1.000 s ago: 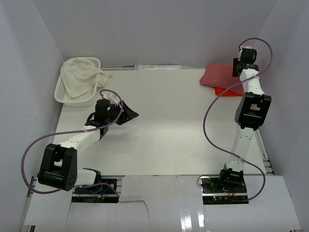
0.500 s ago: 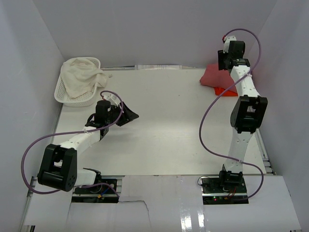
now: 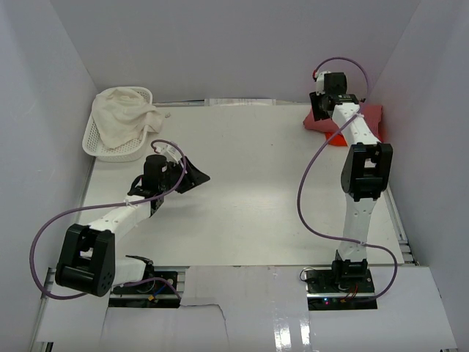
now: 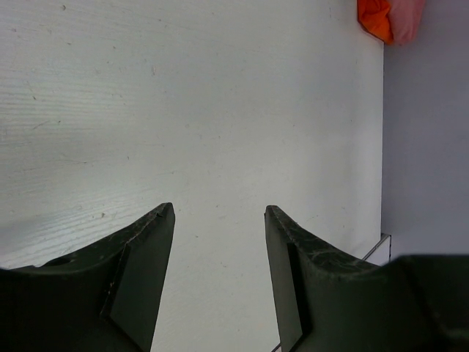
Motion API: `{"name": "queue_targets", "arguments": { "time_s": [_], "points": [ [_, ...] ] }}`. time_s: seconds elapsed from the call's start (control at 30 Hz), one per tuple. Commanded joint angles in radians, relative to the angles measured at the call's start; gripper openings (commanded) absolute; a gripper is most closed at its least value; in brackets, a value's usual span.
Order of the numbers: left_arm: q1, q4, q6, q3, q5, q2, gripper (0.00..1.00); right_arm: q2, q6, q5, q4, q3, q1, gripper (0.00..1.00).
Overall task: Fold and stack the t-shirts
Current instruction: Put the neatly folded tshirt into the corner of the board with the right arm
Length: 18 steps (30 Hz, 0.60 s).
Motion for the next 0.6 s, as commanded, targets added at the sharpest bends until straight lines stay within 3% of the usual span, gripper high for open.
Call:
{"name": "queue_targets", "arguments": {
  "time_s": [0.0,0.13,0.23,0.37,0.57],
  "points": [
    [-0.005,0.009,0.019,-0.014,-0.004,-0.050,0.63,0.043,-0.038,0.068,-0.017,0.032,0.051,0.51],
    [-0.005,0.009,0.024,-0.022,-0.006,-0.054,0.63,0.080,-0.074,0.134,-0.019,0.032,0.089,0.53],
    [-0.005,0.010,0.029,-0.026,-0.004,-0.059,0.63,0.103,-0.097,0.206,-0.005,0.032,0.106,0.62],
    [-0.005,0.015,0.033,-0.031,-0.006,-0.054,0.63,0.140,-0.118,0.258,0.033,0.051,0.117,0.66],
    [-0.005,0.016,0.044,-0.034,-0.012,-0.051,0.63,0.203,-0.195,0.428,0.179,0.043,0.134,0.70]
  ]
}}
